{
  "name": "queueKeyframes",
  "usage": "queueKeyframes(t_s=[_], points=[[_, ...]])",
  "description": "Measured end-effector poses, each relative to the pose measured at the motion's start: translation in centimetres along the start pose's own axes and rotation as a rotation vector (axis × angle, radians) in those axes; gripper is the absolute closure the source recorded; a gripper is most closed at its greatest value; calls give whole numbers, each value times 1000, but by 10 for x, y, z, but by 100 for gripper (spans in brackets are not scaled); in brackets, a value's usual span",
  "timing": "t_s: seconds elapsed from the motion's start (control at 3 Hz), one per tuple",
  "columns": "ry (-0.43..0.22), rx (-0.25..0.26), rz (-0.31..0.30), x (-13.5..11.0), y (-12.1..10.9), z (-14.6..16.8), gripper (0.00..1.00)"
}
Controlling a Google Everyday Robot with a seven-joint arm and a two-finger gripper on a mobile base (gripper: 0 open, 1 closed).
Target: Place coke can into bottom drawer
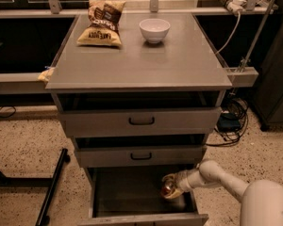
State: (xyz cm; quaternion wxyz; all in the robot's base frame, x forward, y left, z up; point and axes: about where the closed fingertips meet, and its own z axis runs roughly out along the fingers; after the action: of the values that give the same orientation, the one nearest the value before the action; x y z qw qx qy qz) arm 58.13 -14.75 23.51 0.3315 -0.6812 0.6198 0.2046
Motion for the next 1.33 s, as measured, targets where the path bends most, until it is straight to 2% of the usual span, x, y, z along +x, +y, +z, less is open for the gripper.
queueKeyframes(t_s=[1.33], points=[[116, -40, 21, 32, 10, 24, 100]])
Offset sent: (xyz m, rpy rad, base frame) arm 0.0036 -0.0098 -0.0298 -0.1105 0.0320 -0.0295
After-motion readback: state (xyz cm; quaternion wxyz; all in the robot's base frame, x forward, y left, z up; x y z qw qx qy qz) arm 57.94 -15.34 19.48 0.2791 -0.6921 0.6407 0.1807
